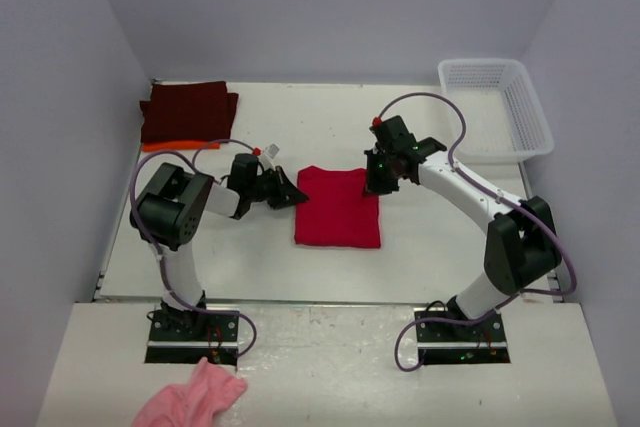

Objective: Fold and stack the t-shirts
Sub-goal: Put the neatly folded tshirt into the corner of the board with the left arm

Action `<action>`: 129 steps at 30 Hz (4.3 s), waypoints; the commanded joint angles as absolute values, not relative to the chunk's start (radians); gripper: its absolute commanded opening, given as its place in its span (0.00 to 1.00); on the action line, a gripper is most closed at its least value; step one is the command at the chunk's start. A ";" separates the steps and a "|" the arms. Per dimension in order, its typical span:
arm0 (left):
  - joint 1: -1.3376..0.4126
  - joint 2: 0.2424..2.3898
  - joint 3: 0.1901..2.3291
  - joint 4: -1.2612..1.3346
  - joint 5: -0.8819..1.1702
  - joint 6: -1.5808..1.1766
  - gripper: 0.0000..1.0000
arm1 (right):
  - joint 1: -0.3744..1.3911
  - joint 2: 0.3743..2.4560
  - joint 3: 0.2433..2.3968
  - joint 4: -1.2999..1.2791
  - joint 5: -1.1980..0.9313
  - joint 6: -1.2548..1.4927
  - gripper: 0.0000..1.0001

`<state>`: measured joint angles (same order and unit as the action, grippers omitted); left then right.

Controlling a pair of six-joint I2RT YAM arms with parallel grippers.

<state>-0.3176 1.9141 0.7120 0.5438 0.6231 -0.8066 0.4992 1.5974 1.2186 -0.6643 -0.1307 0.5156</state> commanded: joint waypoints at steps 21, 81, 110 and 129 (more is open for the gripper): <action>-0.330 1.628 0.949 -0.201 0.240 -0.505 0.00 | 0.572 1.431 1.101 -0.660 -0.049 0.525 0.00; -0.132 1.893 1.707 -0.348 0.161 -0.153 0.00 | 0.571 1.388 1.080 -0.676 -0.133 0.440 0.00; 0.190 2.243 2.221 -0.485 0.354 0.029 0.00 | 0.604 1.466 1.111 -0.746 -0.184 0.422 0.00; 0.236 2.155 2.129 -0.437 0.391 0.011 0.00 | 0.623 1.569 1.129 -0.715 -0.204 0.420 0.00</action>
<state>0.2253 2.2608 2.1445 -0.4850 0.3523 0.0158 0.6167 1.5669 1.0943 -0.7307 -0.1829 0.4355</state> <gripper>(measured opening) 0.022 0.003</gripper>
